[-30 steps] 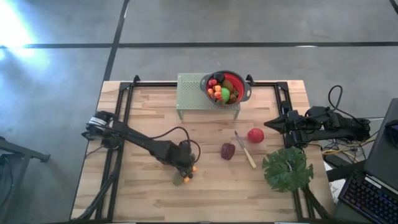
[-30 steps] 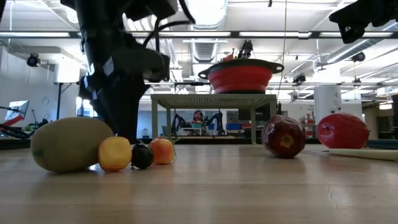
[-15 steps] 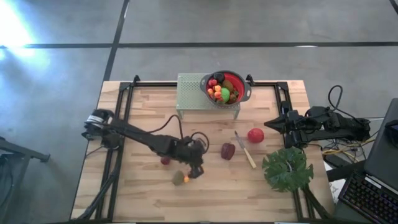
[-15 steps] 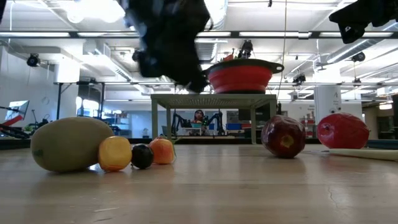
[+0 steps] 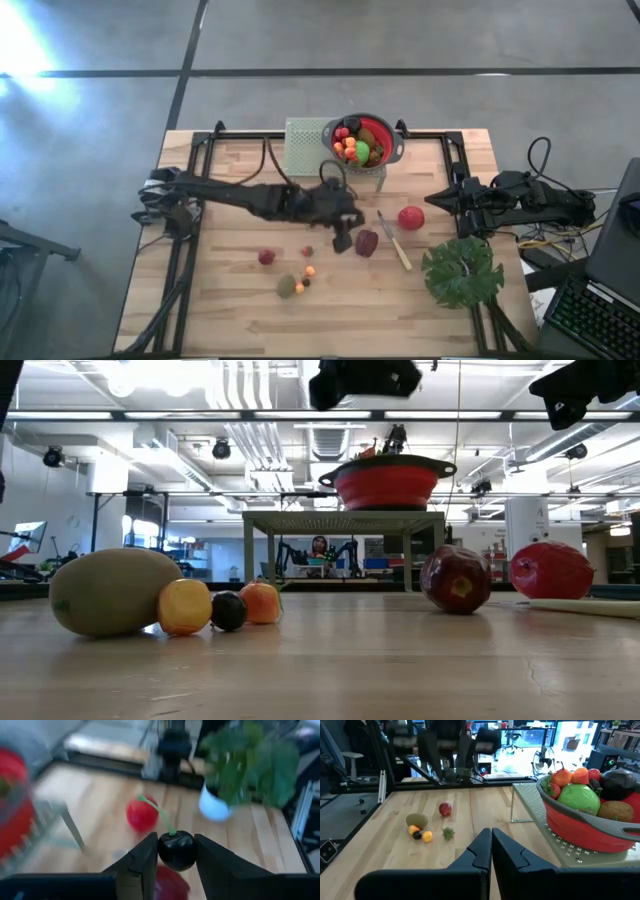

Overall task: Pick & Place Fruit
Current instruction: Put the black cherry into the black strainer bowl on the shelf

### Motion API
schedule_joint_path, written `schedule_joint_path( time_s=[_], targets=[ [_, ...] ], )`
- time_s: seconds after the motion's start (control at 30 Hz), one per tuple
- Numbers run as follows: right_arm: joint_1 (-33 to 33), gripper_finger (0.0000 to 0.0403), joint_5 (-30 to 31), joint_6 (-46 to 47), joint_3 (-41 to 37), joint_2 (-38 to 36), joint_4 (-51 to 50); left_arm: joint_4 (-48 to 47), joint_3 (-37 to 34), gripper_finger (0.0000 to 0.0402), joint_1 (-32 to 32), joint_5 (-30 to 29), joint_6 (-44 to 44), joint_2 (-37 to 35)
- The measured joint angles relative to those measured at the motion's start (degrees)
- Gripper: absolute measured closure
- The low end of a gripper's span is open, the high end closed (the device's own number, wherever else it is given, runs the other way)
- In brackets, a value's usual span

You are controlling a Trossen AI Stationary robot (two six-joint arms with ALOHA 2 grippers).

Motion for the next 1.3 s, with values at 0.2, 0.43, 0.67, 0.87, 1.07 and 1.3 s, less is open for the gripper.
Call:
schedule_joint_path(
  time_s=[0.2, 0.43, 0.67, 0.87, 1.07, 1.3],
  targets=[
    [0.0, 0.0394, 0.0, 0.0, 0.0, 0.0, 0.0, 0.1, 6.1, 0.0281, 4.0, 0.0, 4.5, -0.1],
    [0.0, 0.0394, 0.0, 0.0, 0.0, 0.0, 0.0, -0.4, 8.7, 0.0278, 9.3, 0.1, 6.3, -0.1],
    [0.0, 0.0394, 0.0, 0.0, 0.0, 0.0, 0.0, -0.6, 8.5, 0.0279, 15.9, 0.0, 6.5, -0.1],
    [0.0, 0.0394, 0.0, 0.0, 0.0, 0.0, 0.0, -0.7, 8.4, 0.0279, 20.2, 0.0, 9.0, -0.1],
    [0.0, 0.0394, 0.0, 0.0, 0.0, 0.0, 0.0, -0.7, 8.4, 0.0279, 22.5, 0.0, 10.3, 1.0],
    [0.0, 0.0394, 0.0, 0.0, 0.0, 0.0, 0.0, -0.8, 8.4, 0.0279, 23.9, 0.0, 11.0, 2.9]
  ],
)
